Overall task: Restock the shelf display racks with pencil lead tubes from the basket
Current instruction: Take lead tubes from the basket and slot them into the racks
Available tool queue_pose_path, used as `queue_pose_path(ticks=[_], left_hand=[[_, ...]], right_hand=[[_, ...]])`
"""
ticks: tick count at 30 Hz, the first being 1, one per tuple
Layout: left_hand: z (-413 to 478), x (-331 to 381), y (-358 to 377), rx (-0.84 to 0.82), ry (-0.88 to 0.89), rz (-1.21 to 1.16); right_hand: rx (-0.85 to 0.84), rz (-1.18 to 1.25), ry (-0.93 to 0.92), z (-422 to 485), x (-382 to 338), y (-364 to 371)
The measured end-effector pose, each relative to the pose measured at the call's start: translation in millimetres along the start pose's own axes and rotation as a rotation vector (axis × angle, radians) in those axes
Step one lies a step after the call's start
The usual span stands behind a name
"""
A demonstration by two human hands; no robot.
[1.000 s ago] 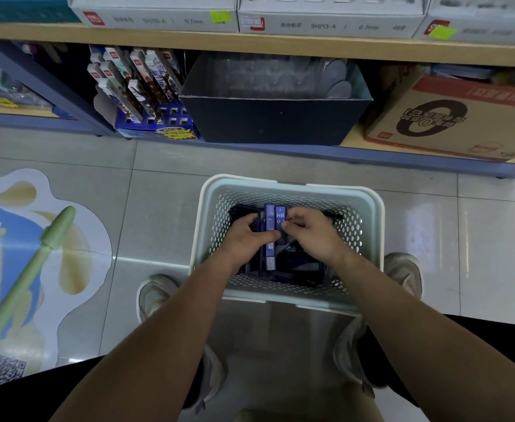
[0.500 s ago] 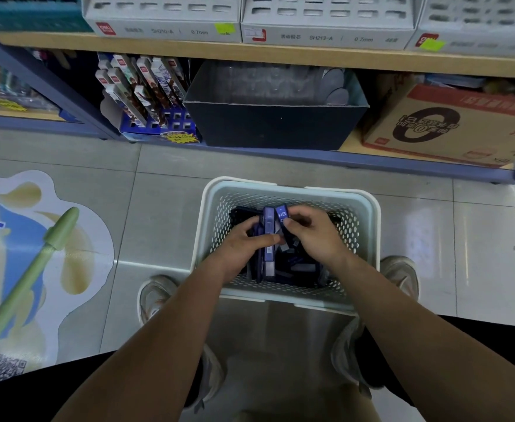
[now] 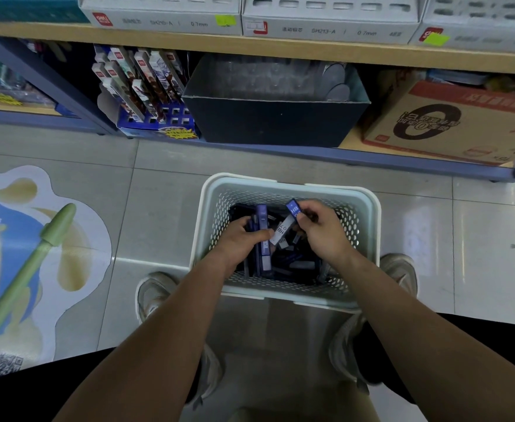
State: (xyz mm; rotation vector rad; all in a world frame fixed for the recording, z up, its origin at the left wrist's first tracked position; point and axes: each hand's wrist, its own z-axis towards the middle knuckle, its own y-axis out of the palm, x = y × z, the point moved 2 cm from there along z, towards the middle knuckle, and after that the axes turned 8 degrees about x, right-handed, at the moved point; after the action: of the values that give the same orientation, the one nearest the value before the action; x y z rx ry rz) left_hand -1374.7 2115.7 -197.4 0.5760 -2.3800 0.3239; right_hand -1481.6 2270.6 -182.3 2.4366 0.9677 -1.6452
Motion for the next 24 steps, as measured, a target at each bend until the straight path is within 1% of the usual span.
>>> queue_pose_path(ticks=[5, 7, 10, 12, 14, 19, 24], left_hand=[[1, 0, -1, 0.041, 0.046, 0.064], [2, -2, -2, 0.02, 0.039, 0.058], [0, 1, 0, -0.005, 0.046, 0.063], [0, 1, 2, -0.024, 0.046, 0.041], [0, 0, 3, -0.042, 0.046, 0.035], [1, 1, 3, -0.019, 0.055, 0.05], [2, 0, 5, -0.006, 0.061, 0.079]], right_hand=[[-0.031, -0.119, -0.055, 4, 2, -2], [-0.069, -0.131, -0.044, 4, 3, -3], [-0.16, -0.049, 0.023, 0, -1, 1], [-0.178, 0.0, 0.035, -4, -5, 6], [-0.158, 0.039, 0.037, -5, -6, 10], [-0.133, 0.182, 0.104, -9, -5, 15], [-0.092, 0.216, 0.18, -10, -3, 17]])
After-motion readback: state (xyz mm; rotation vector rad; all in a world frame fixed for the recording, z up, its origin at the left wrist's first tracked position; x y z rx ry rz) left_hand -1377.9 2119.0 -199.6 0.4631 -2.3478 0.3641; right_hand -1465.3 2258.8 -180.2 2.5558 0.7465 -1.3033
